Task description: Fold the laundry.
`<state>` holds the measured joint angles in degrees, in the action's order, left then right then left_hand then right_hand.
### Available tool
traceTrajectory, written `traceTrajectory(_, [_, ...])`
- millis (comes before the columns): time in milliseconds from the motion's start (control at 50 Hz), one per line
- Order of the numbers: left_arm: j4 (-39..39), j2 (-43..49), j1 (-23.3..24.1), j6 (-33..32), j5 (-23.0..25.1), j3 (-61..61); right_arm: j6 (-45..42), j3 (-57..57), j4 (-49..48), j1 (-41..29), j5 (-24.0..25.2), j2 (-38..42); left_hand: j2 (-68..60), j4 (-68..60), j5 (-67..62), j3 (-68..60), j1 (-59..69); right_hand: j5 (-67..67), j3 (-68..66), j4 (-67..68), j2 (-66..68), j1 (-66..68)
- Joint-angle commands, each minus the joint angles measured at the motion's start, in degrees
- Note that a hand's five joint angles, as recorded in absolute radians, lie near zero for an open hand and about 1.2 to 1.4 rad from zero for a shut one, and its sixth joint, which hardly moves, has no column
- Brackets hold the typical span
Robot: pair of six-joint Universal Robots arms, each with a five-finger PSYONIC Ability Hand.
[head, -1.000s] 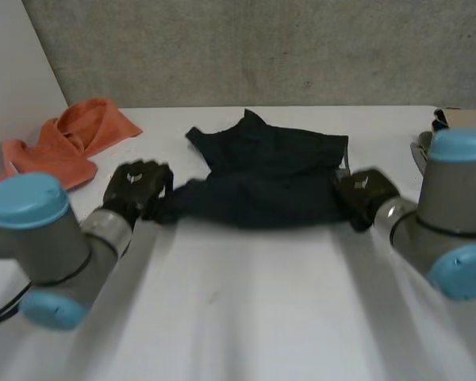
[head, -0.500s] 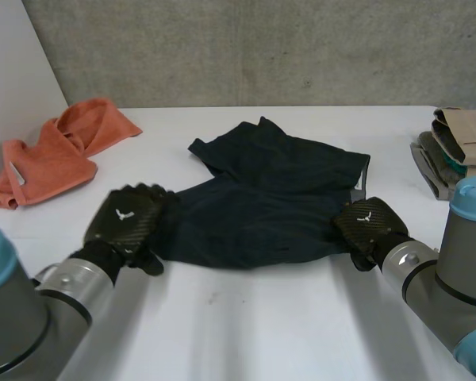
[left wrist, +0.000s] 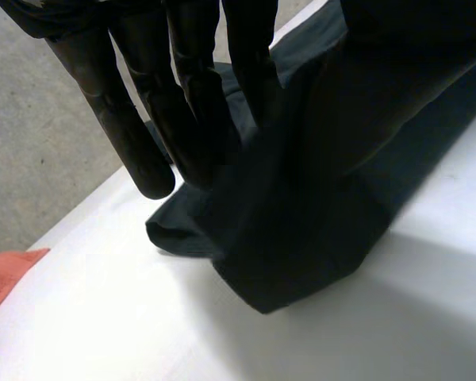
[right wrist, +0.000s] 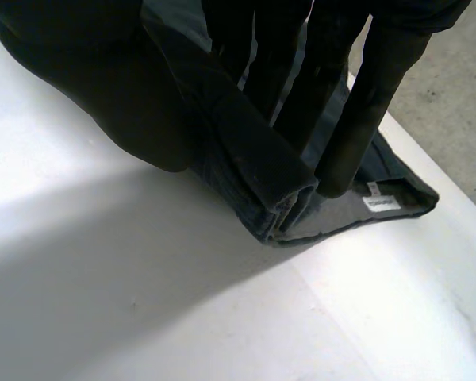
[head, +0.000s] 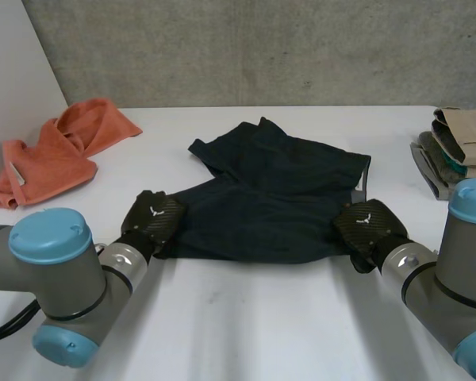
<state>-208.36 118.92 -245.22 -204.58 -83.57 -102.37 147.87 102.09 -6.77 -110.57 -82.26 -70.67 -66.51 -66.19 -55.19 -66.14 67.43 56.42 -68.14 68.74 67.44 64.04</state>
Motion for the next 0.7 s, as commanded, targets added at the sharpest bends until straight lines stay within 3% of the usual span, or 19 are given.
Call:
traceTrajectory(20, [7.07,-12.11,1.76,-2.40,-0.45,-3.27,-2.83,-1.36,4.11,0.18,0.17,-4.55,-13.49,-13.81,-14.81,-13.86,12.57,13.58,-11.86,11.26,12.56,15.96])
traceTrajectory(100, [18.84,-20.21,2.20,-6.09,-0.45,-5.82,-9.76,-3.30,15.42,0.09,0.26,-7.54,-13.49,-13.81,-14.81,-13.86,12.57,13.58,-11.86,11.26,12.56,15.96])
traceTrajectory(240, [53.99,-25.58,2.99,-16.45,-0.72,-8.02,-23.48,-2.17,43.28,0.62,0.69,-9.48,-13.49,-13.81,-14.81,-13.86,12.57,13.58,-11.86,11.26,12.56,15.96])
traceTrajectory(300, [63.86,-26.99,6.32,-18.93,0.25,-8.02,-24.64,-1.37,45.35,0.44,1.57,-10.80,-13.49,-13.81,-14.81,-13.86,12.57,13.58,-11.86,11.26,12.56,15.96])
traceTrajectory(400, [58.96,-26.47,10.20,-18.93,-0.27,-5.04,-24.73,-0.14,42.99,0.97,2.81,-11.68,-13.49,-13.81,-14.81,-13.86,12.57,13.58,-11.86,11.26,12.56,15.96])
traceTrajectory(480, [48.16,-22.96,10.20,-18.84,-1.86,0.14,-23.77,0.30,39.74,1.58,3.25,-11.51,-13.49,-13.81,-14.81,-13.86,12.57,13.58,-11.86,11.26,12.56,15.96])
traceTrajectory(580, [30.34,-12.25,10.37,-18.93,-5.54,11.63,-17.10,-0.93,29.29,2.55,2.20,-11.42,-13.49,-13.81,-14.81,-13.86,12.57,13.58,-11.86,11.26,12.56,15.96])
traceTrajectory(700, [15.89,0.59,10.90,-19.10,-7.22,25.88,-8.83,-3.74,16.45,2.55,-0.09,-9.40,-13.49,-13.81,-14.81,-13.86,12.57,13.58,-11.86,11.26,12.56,15.96])
